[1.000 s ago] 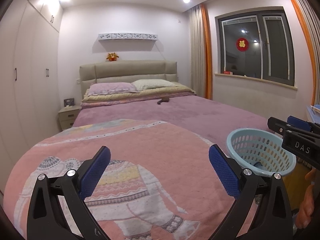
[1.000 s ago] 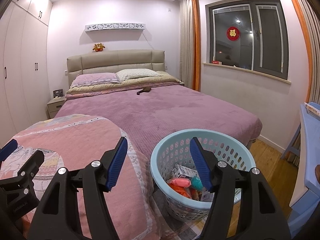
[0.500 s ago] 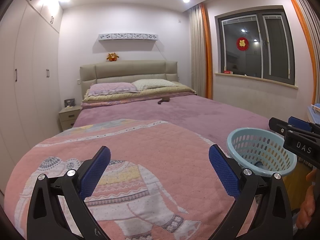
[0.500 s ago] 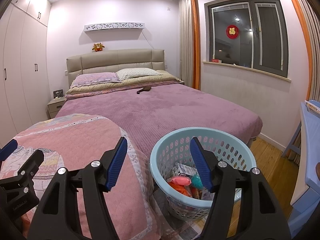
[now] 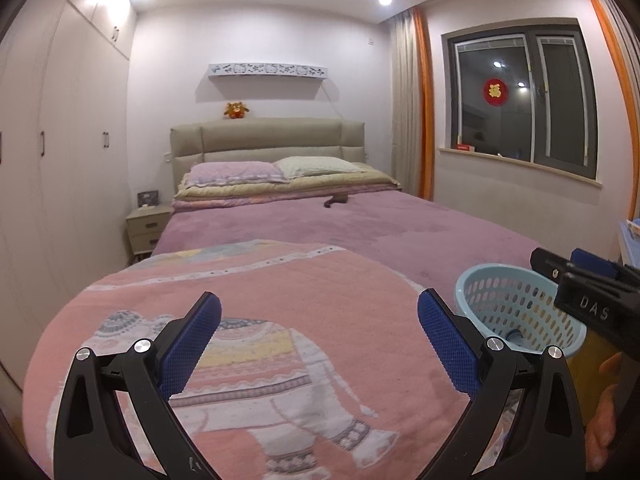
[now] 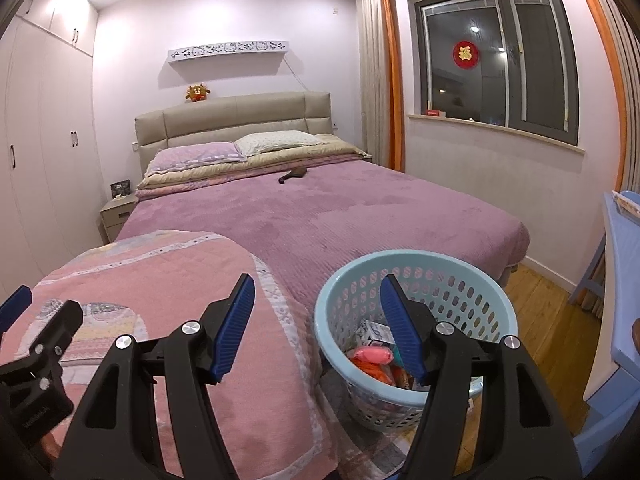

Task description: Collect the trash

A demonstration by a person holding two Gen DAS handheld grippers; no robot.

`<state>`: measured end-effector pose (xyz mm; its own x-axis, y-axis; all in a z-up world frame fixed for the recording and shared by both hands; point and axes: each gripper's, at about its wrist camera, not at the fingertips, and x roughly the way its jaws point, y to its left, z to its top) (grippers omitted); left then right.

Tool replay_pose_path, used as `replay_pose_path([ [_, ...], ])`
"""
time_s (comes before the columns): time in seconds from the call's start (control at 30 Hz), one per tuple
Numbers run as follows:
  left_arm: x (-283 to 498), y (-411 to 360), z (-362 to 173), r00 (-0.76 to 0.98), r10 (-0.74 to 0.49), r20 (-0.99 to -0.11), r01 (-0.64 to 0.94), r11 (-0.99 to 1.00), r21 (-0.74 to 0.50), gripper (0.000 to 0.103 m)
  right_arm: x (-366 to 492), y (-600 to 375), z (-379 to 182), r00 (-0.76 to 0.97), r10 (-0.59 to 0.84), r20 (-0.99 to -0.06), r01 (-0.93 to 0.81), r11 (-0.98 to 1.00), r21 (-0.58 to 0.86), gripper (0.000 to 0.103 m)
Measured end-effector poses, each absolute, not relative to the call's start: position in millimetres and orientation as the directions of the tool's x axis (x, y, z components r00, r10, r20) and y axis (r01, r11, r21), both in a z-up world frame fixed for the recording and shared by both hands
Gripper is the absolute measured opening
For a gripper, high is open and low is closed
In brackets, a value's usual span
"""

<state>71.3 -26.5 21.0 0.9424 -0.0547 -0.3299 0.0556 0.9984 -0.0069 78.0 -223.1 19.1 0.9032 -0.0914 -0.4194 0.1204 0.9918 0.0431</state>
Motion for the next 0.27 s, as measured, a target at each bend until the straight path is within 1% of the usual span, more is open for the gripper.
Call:
replay_pose_path([
  [0.27,59.2,2.8,37.7,0.943,-0.006,-0.332,-0.008,0.999,-0.041,0.096,73.4,-189.9,27.6,0.912,-0.047,-0.408,0.065,0.997,0.03,0.062],
])
